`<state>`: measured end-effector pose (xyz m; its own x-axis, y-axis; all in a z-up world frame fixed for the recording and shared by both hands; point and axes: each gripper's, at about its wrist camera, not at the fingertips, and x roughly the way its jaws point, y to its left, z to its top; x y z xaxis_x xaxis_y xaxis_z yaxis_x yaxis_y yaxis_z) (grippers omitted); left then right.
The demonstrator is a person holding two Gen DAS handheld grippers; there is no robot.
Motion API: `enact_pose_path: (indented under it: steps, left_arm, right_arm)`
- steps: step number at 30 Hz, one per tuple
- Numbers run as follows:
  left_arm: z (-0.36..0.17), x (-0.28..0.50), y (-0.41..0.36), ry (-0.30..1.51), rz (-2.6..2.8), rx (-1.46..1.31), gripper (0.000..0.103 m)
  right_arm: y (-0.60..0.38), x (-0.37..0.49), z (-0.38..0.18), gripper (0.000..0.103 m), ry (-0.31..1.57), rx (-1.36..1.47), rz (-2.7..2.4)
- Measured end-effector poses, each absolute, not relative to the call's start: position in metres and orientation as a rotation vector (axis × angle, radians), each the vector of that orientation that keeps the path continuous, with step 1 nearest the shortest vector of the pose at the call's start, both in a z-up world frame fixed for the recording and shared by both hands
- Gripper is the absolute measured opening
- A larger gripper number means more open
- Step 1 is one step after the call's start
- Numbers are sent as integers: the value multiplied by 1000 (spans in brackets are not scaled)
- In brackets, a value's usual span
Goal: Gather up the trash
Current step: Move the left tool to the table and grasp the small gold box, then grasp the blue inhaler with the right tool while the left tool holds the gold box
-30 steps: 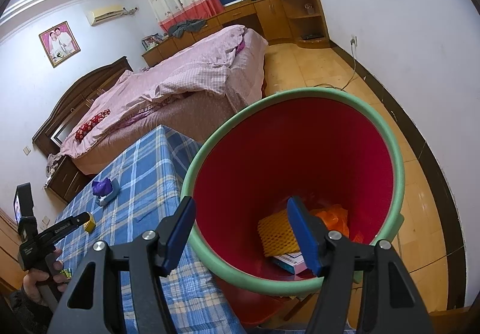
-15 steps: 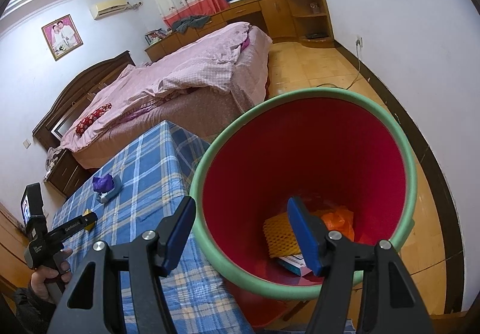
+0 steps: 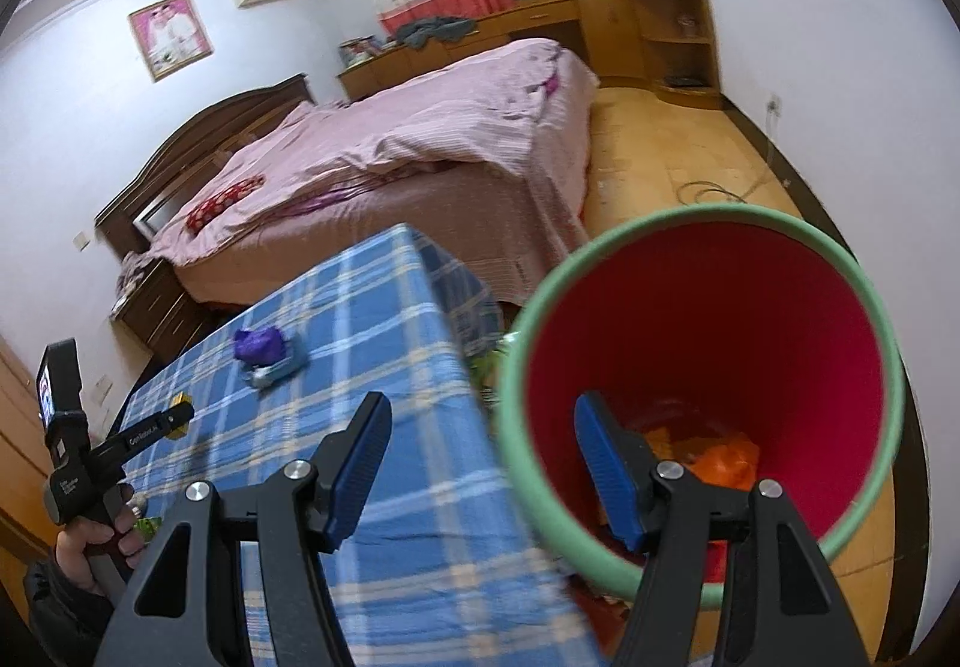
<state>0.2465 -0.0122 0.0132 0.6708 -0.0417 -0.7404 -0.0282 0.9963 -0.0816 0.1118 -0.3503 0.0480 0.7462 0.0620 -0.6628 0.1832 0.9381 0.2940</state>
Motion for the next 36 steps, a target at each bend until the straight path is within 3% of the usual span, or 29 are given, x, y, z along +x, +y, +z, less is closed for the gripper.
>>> enact_pose_path:
  steps: [3, 11, 14, 20, 34, 36]
  left_arm:
    - [13, 247, 1, 824, 26, -90, 27]
    - [2, 251, 26, 833, 52, -152, 27]
    - [-2, 250, 30, 845, 60, -164, 27]
    - [-5, 252, 33, 856, 57, -186, 27]
    - [-9, 257, 37, 873, 49, -211, 26]
    - [-10, 257, 38, 874, 49, -212, 26]
  right_arm:
    - [-328, 127, 50, 77, 739, 324, -35]
    - [-264, 177, 35, 85, 804, 253, 80]
    - [-240, 196, 25, 94, 836, 202, 118]
    - [-202, 231, 6, 102, 881, 124, 174]
    - [-186, 280, -13, 102, 922, 63, 132]
    - [-186, 282, -15, 96, 928, 59, 129]
